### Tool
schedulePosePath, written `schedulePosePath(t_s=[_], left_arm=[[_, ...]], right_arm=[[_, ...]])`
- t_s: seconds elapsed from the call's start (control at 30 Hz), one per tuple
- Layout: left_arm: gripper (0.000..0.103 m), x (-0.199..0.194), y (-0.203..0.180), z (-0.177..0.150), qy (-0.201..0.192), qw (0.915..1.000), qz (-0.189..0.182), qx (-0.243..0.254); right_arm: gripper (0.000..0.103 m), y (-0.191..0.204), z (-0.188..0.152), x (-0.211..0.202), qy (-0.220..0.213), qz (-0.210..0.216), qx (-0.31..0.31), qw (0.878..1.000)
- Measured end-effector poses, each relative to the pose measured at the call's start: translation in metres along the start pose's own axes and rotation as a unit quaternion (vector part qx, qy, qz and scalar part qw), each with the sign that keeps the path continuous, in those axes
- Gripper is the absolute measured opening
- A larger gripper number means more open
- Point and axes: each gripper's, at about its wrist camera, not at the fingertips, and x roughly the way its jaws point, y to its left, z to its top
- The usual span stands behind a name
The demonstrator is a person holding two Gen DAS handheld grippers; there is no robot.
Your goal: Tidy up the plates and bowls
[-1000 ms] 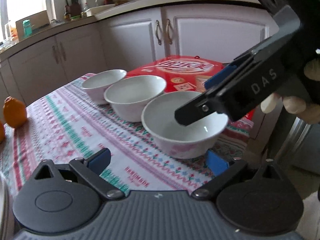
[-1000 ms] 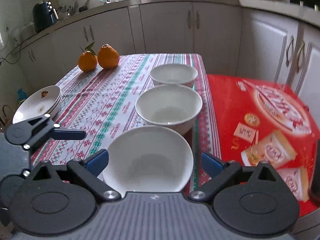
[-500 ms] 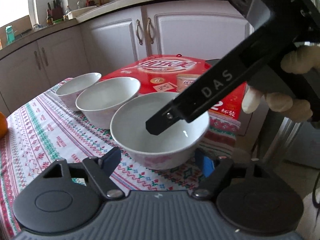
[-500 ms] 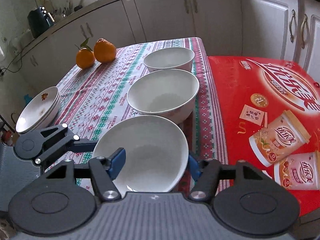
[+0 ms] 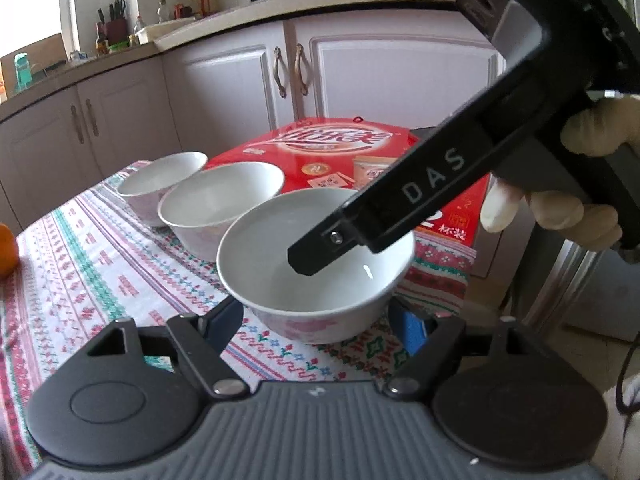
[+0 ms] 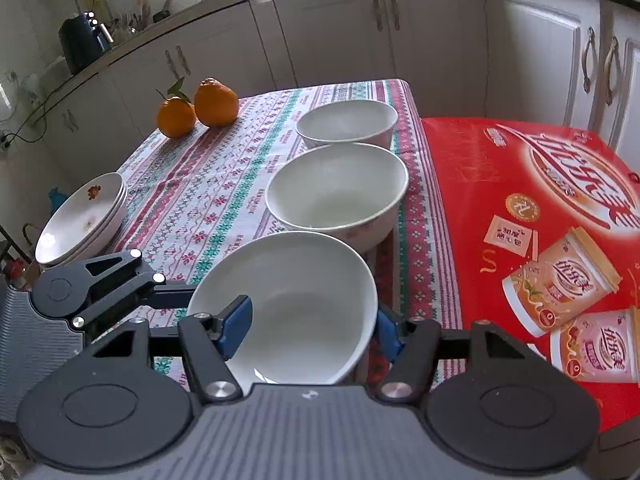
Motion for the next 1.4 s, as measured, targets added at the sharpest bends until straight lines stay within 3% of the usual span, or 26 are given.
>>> schedulePosePath(t_s=[0.8,1.4], left_arm=[[0.079,-0.063,0.051,-0.038,0.021,0.9938,0.08,-0.075],[0.079,-0.065,0.071,-0.055,0.038,0.9887,0.096,-0.109]], right_arm=[[0.07,0.091,0.027,0.043,0.021,0.09,-0.085,0.992],[0.07,0.11,0.032,0.069,0.038,0.103,-0.09,0.99]])
